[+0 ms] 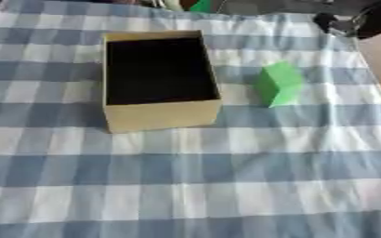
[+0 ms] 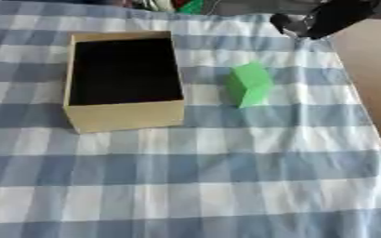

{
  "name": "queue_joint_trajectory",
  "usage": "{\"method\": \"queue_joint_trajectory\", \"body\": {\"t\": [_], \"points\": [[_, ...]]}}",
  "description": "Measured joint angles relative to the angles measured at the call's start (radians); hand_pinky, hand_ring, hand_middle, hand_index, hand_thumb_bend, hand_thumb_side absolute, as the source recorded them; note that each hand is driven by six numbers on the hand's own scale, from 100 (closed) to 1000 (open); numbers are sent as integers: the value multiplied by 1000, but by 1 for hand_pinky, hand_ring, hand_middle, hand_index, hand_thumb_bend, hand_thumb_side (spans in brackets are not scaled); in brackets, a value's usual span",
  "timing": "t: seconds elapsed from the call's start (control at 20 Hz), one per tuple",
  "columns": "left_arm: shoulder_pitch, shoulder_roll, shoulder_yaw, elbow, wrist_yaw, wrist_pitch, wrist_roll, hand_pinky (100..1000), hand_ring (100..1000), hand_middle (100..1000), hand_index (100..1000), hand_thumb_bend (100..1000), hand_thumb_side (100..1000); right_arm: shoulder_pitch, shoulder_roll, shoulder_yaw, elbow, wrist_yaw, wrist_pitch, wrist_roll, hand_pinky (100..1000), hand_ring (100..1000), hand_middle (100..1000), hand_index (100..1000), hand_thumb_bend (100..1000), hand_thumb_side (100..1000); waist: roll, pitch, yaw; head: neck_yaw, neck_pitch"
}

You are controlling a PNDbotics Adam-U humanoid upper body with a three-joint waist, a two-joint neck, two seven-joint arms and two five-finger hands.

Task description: Pick up objects on the table and place them in the box.

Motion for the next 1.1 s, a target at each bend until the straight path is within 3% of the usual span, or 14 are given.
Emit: {"method": "queue_joint_trajectory", "body": {"t": [0.3, 0.45, 0.8, 0.95, 1.0, 1.1], "points": [[0, 3, -3, 0, 1, 1, -8, 730, 624, 738, 815, 153, 959, 8, 0, 2, 20, 46, -18, 54, 873, 899, 974, 1000, 386, 827, -1, 0, 3, -1, -6], [-1, 7, -3, 0, 1, 2, -11, 730, 623, 738, 815, 148, 956, 16, 0, 2, 21, 51, -14, 43, 874, 899, 970, 1000, 391, 827, -1, 0, 5, -1, -13], [-10, 7, -6, 0, 1, 3, -24, 730, 623, 737, 815, 137, 951, 26, 0, 41, 29, 20, -14, 38, 885, 918, 984, 1000, 323, 660, -1, 1, 11, -8, -22], [-10, 7, -7, 0, 1, 3, -28, 730, 623, 737, 815, 135, 950, 26, 5, 59, 37, 3, -17, 61, 890, 916, 988, 1000, 323, 630, -1, 1, 15, -12, -23], [-10, 7, -7, 0, 1, 4, -29, 730, 623, 736, 815, 133, 950, 26, 7, 64, 40, 1, -18, 70, 890, 912, 988, 1000, 338, 638, -1, 1, 16, -13, -23], [-11, 7, -8, 0, 1, 5, -31, 730, 622, 735, 815, 129, 948, 28, 9, 72, 45, 0, -17, 81, 886, 901, 980, 1000, 414, 758, -1, 1, 18, -16, -25]]}}
